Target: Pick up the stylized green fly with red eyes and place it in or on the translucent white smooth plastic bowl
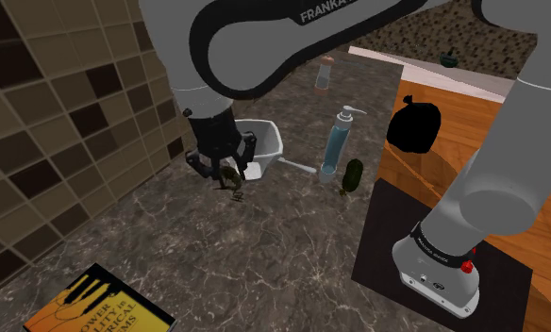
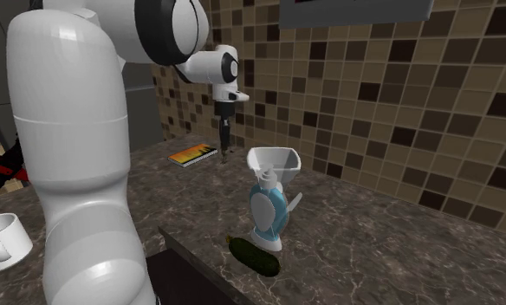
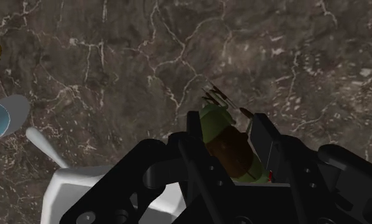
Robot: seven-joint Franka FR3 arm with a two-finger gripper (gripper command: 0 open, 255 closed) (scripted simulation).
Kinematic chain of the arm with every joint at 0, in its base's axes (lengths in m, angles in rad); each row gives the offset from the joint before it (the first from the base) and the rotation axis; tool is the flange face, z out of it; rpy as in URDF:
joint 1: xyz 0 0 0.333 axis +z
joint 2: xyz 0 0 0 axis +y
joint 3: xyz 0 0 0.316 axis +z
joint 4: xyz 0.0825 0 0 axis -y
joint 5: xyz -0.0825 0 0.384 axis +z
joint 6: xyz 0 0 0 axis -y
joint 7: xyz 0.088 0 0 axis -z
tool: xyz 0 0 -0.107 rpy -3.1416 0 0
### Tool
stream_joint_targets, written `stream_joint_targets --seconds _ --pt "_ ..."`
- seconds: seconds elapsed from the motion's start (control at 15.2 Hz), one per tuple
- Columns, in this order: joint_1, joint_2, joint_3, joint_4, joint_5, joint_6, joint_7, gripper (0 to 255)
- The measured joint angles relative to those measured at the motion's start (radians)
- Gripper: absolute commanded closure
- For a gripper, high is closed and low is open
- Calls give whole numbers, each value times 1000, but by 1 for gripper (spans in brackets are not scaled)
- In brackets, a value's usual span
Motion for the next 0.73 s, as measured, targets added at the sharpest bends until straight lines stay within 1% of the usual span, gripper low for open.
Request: stream_joint_targets --seconds 0.73 --pt "-6 -42 4 103 28 -135 -20 255"
